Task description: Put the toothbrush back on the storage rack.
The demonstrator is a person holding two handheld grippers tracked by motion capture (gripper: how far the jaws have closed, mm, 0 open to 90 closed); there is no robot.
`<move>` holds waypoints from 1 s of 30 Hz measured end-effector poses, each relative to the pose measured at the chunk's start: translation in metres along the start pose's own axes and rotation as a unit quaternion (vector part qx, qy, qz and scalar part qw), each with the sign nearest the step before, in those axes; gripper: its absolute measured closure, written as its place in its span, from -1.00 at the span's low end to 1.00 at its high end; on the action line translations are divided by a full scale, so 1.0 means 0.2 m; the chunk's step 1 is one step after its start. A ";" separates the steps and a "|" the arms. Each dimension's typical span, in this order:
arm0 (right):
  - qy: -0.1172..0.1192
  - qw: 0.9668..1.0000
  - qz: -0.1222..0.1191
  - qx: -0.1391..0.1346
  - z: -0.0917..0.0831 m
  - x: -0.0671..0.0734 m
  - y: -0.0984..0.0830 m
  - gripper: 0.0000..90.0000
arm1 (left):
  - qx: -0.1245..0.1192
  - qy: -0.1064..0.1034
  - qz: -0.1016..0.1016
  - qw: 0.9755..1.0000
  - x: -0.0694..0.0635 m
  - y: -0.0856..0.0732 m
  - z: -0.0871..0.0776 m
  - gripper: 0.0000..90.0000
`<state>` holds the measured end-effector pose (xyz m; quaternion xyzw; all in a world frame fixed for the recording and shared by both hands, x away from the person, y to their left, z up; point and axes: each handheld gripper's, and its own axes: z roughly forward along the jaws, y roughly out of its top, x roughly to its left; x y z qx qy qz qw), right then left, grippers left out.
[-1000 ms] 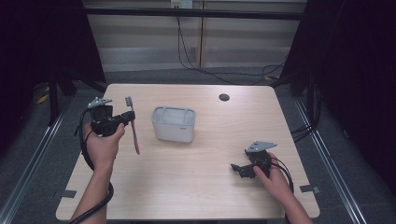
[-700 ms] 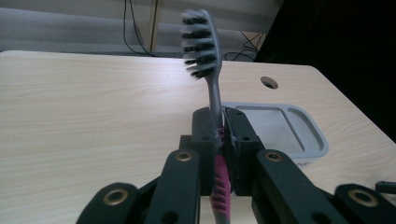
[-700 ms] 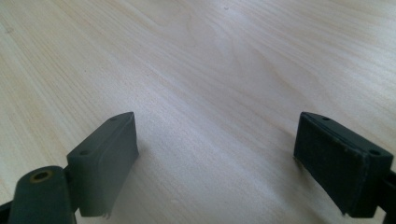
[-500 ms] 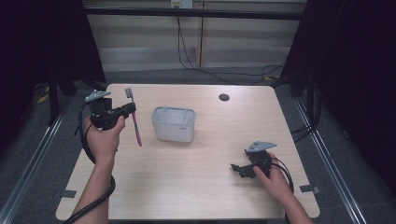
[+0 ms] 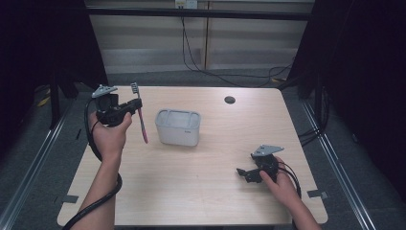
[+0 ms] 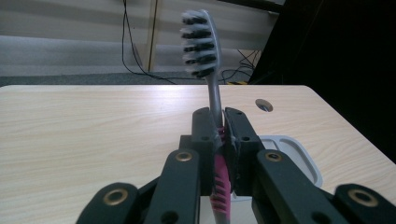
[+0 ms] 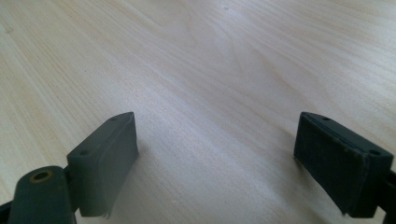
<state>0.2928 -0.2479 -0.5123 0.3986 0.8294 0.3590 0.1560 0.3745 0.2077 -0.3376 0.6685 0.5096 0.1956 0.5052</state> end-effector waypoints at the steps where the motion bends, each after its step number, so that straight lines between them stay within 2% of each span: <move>1: 0.000 1.000 0.000 0.000 0.00 0.00 0.00 -0.71 | 0.000 0.000 0.000 1.000 0.00 0.00 0.00 0.86; 30: 0.000 1.000 0.000 0.000 0.00 0.00 0.00 -0.71 | -0.022 -0.005 0.014 1.000 -0.06 0.11 0.09 0.85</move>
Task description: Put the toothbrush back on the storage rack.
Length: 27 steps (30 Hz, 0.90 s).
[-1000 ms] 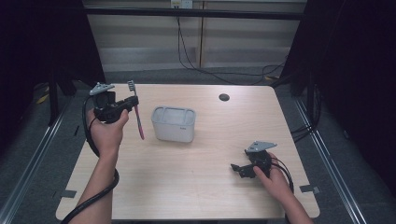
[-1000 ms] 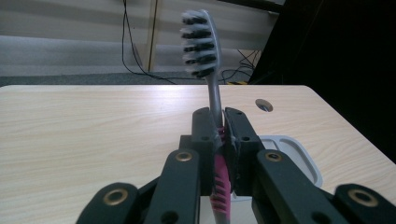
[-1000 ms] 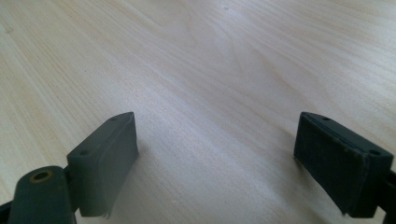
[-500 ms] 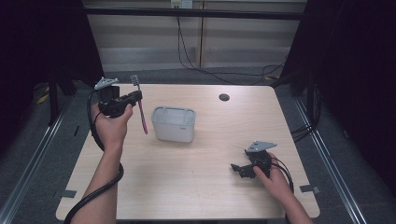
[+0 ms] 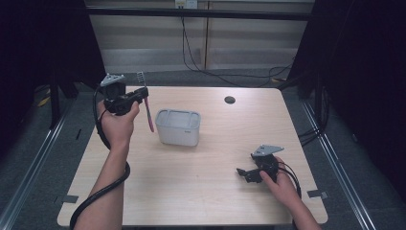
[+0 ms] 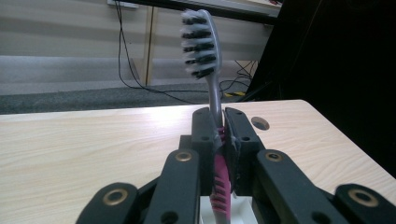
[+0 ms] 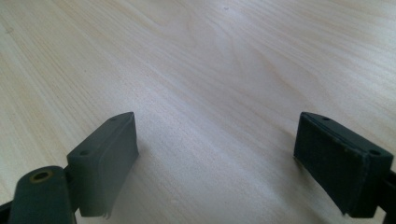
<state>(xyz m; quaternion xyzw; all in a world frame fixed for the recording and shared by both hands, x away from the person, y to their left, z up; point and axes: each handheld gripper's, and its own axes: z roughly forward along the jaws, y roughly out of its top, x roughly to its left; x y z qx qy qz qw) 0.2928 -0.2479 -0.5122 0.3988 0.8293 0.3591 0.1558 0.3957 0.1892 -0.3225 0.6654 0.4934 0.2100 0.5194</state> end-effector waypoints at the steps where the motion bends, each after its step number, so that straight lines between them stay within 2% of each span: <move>1: 0.000 1.000 0.000 0.000 0.00 0.00 0.00 -0.71 | -0.001 -0.001 -0.003 1.000 0.00 0.00 0.00 0.85; 27: 0.000 1.000 0.001 0.000 0.00 0.00 0.00 -0.71 | -0.016 -0.001 0.006 1.000 -0.02 0.08 0.06 0.85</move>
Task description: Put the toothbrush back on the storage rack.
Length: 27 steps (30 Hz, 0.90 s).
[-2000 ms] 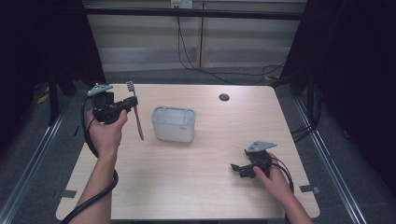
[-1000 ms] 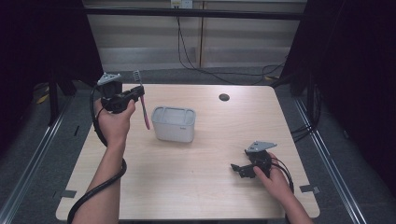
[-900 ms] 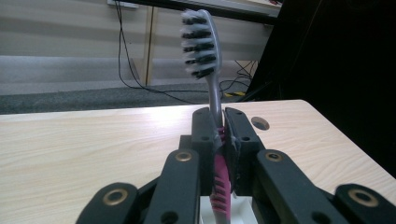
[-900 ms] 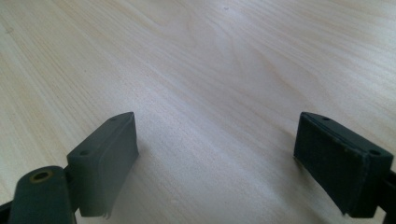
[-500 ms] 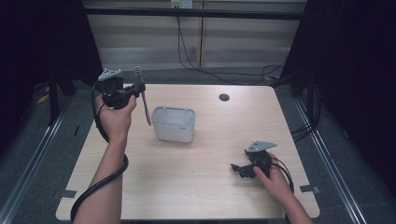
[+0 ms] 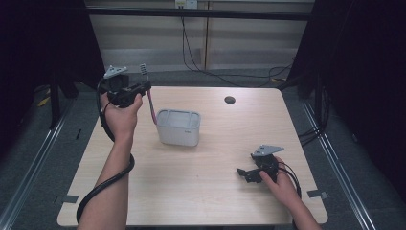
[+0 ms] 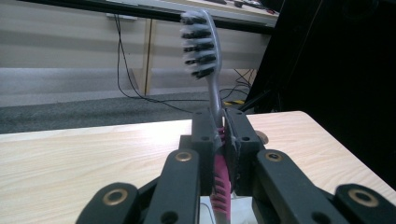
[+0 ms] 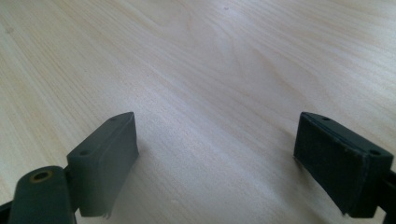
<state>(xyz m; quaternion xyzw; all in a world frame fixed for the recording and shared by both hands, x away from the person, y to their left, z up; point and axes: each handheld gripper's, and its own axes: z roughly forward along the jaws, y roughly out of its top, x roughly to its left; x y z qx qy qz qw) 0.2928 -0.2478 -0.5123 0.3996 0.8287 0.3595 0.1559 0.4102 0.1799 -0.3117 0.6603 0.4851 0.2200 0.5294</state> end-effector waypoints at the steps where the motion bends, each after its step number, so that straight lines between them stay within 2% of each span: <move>1: 0.000 1.000 0.000 0.000 0.00 0.00 0.00 -0.71 | 0.000 -0.001 0.001 1.000 0.00 0.00 0.00 0.85; 8: 0.000 1.000 0.000 0.000 0.00 0.00 0.00 -0.71 | 0.000 0.000 0.006 1.000 0.00 0.01 0.03 0.85; 20: 0.000 1.000 -0.001 -0.001 0.00 0.00 0.00 -0.71 | 0.000 0.003 0.002 1.000 0.02 0.02 0.05 0.85; 27: 0.000 1.000 0.000 0.000 0.00 0.00 0.00 -0.71 | 0.001 0.006 0.006 1.000 0.03 -0.01 0.09 0.85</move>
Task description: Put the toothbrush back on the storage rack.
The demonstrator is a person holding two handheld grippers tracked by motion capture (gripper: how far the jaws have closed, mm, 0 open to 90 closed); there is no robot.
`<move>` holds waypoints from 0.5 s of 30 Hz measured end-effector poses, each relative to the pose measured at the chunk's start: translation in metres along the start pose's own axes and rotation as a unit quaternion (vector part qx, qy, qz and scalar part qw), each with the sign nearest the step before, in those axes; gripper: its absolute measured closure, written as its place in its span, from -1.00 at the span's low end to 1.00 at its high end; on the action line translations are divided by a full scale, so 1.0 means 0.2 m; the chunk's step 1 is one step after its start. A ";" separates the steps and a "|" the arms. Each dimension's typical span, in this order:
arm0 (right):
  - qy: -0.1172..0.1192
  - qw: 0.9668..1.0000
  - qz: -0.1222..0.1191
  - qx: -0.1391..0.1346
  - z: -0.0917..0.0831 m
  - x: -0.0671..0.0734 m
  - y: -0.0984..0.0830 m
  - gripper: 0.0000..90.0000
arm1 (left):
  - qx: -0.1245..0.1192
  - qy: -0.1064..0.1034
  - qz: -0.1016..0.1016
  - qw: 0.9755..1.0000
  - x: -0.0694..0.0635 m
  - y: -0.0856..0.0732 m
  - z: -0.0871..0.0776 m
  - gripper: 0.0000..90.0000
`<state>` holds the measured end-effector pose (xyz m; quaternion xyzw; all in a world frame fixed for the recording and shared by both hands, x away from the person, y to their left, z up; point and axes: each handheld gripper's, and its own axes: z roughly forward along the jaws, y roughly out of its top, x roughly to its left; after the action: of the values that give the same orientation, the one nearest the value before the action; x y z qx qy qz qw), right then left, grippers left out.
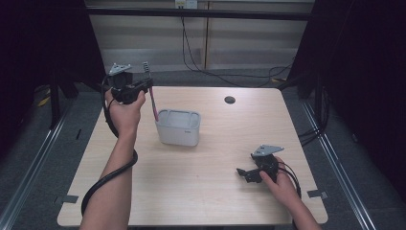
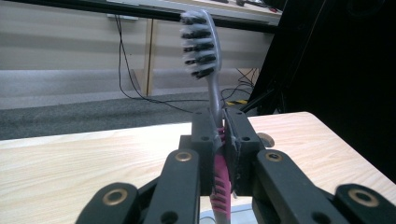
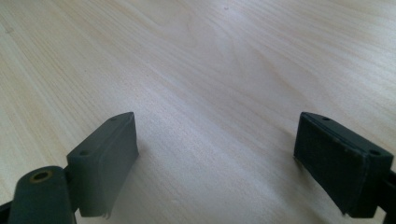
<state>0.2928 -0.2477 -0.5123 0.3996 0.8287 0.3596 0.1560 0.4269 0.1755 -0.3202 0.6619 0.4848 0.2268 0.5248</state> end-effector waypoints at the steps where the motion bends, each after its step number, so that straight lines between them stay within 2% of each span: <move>1: 0.000 1.000 0.000 0.000 0.00 0.00 0.00 -0.71 | 0.000 0.000 -0.001 1.000 0.00 0.00 0.01 0.85; 15: 0.000 1.000 0.000 0.000 0.00 0.00 0.00 -0.71 | 0.002 0.006 0.001 1.000 0.01 -0.05 0.08 0.85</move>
<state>0.2928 -0.2478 -0.5123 0.3996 0.8287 0.3597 0.1559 0.4368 0.1702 -0.3348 0.6622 0.4874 0.2304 0.5205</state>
